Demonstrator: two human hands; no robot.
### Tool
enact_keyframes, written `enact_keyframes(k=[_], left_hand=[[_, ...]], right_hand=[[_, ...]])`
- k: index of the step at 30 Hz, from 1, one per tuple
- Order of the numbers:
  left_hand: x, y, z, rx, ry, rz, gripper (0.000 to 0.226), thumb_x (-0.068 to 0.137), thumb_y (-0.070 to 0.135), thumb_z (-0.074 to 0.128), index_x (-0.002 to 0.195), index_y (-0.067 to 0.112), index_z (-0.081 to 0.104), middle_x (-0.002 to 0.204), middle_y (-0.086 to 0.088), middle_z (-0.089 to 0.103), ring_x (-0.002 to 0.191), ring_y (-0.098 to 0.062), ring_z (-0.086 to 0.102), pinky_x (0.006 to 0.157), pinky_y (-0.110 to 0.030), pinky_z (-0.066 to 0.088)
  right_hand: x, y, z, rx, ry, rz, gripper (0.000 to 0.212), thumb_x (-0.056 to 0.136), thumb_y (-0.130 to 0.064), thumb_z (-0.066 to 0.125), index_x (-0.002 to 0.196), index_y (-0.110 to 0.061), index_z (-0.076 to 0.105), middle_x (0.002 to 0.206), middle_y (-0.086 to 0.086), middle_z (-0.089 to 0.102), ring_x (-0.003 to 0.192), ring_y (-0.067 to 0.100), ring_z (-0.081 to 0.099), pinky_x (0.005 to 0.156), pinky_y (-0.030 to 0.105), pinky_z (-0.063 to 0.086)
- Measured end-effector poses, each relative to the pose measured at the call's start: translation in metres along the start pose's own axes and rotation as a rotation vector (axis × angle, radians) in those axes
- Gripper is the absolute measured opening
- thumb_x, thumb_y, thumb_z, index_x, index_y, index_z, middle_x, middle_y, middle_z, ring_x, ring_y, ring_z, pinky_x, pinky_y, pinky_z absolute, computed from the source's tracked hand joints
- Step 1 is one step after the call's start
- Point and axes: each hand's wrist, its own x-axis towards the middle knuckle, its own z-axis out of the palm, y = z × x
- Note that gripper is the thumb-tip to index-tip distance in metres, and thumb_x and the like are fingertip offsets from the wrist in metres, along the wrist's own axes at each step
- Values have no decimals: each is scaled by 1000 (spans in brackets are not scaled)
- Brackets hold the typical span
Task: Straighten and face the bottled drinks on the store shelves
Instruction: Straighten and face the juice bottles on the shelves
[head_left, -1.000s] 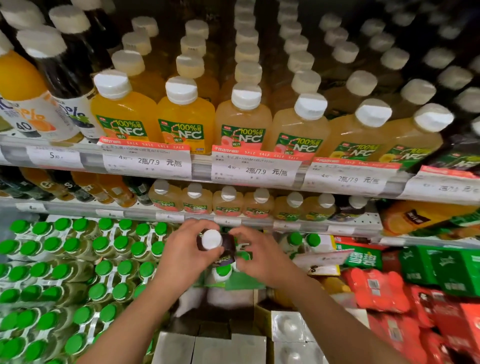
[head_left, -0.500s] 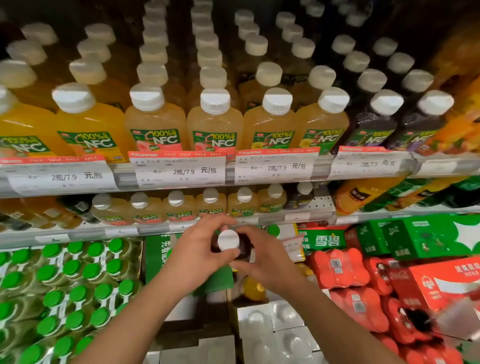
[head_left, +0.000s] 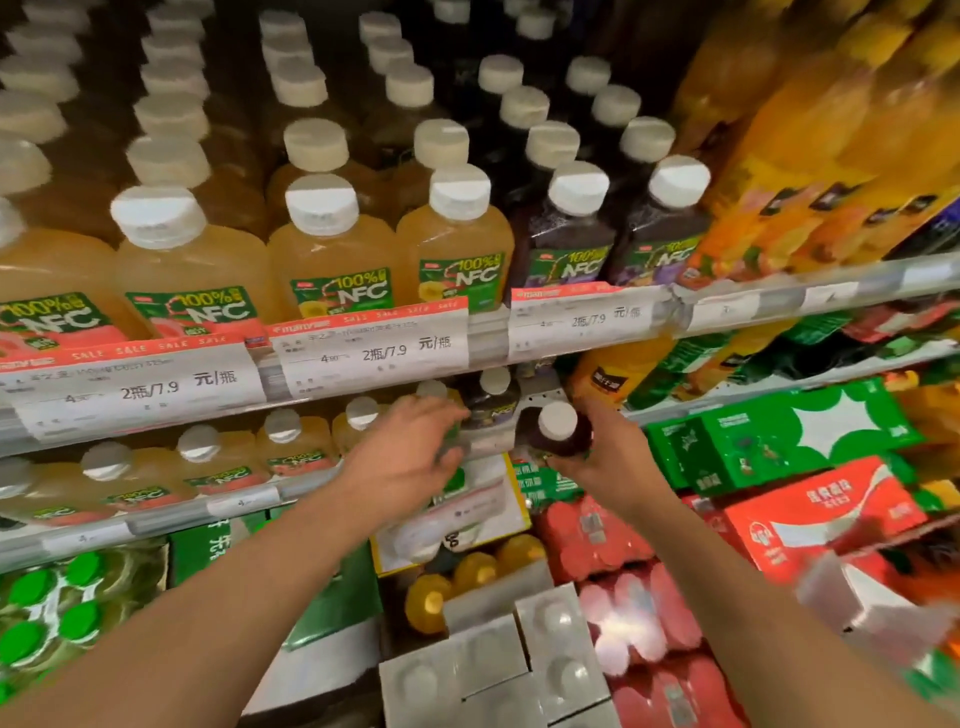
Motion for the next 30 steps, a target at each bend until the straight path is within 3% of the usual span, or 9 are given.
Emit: enact_keyframes(k=[3,7,12,17,22,30], left_hand=[[18,7,13,34,-55,-21,55,98,30,55,151,23,42,154,-1,43,137,-25,38,113,-35,36],[38,15,26,124,-137,-30,65,98,34,53,157,25,28,166,-2,22,147,-28,28,116,-36,34],[58,24,29,103,-179,-55,71,98,41,51,160,30,18,167,-1,17,147,-30,29,117,-36,34],[66,20,38,110,-170,-38,68,95,39,54,157,29,27,163,2,22,138,-31,40,103,-40,47],[67,22,41,126,-152,-47,61,95,39,54,152,29,35,160,2,26,138,-26,42,99,-37,49],[66,23,39,206,-171,-29,61,94,36,55,151,26,38,165,3,14,140,-23,40,96,-32,48]], right_hand=[[22,16,-8,-100,-25,-22,61,74,-27,87,126,-13,58,111,4,62,101,22,58,75,28,38],[47,32,-2,-260,-66,-44,65,73,-28,87,128,-10,57,127,13,58,117,36,57,88,43,50],[67,36,8,-379,-59,-106,58,71,-28,83,121,-15,58,112,7,61,103,34,63,78,45,56],[79,36,10,-353,-49,-102,54,75,-28,80,125,-17,61,107,11,68,100,34,65,77,41,55],[92,39,5,-335,2,-100,50,75,-31,81,119,-15,63,100,12,73,89,37,68,71,44,58],[111,33,9,-474,-122,-101,55,86,-17,74,137,-15,53,121,12,70,106,35,67,87,41,56]])
